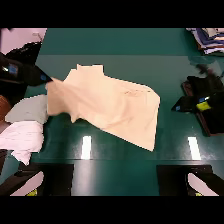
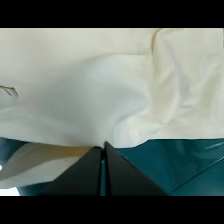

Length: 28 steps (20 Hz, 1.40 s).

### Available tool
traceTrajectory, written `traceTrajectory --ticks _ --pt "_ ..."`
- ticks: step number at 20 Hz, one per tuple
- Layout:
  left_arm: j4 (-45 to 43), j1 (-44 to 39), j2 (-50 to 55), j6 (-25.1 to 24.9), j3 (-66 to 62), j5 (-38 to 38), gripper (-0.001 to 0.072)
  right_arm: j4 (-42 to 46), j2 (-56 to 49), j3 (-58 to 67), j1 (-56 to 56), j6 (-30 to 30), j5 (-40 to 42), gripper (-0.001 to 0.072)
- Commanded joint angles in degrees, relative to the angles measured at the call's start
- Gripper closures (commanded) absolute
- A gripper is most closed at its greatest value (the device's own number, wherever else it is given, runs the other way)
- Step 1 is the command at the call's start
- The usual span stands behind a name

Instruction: Fold the shirts.

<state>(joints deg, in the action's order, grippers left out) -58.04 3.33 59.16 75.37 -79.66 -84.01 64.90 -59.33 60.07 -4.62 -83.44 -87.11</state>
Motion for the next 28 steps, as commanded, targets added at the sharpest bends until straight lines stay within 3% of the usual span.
traceTrajectory --ticks 1,8,14,16,20,24,28 --pt "-0.7 0.0 0.0 0.0 8.1 0.9 0.0684 -1.7 -3.1 -9.5 -2.9 3.7 -0.5 0.0250" --pt "-0.6 0.0 0.1 -0.3 10.3 3.4 0.0684 -2.5 -3.1 -26.7 -8.6 4.0 7.9 0.0256" --pt "-0.4 0.0 0.1 -0.3 10.3 5.6 0.0684 -2.5 -3.1 -28.7 -16.5 4.0 12.7 0.0282" --pt "-0.4 0.0 0.1 -0.4 10.3 5.6 0.0684 -2.7 -3.1 -28.7 -17.9 4.0 13.2 0.0461" --pt "-0.4 0.0 0.1 -0.3 10.3 5.6 0.0685 -6.0 -3.1 -28.5 -20.0 4.2 14.7 0.0683" --pt "-0.1 0.0 -1.1 -0.2 8.4 5.9 0.0685 -6.8 -0.2 -20.9 -19.3 4.6 13.9 0.0695" --pt "0.0 0.0 -2.6 2.5 -6.8 4.2 0.0685 -6.7 8.4 -2.0 -11.8 4.0 14.1 0.0696"
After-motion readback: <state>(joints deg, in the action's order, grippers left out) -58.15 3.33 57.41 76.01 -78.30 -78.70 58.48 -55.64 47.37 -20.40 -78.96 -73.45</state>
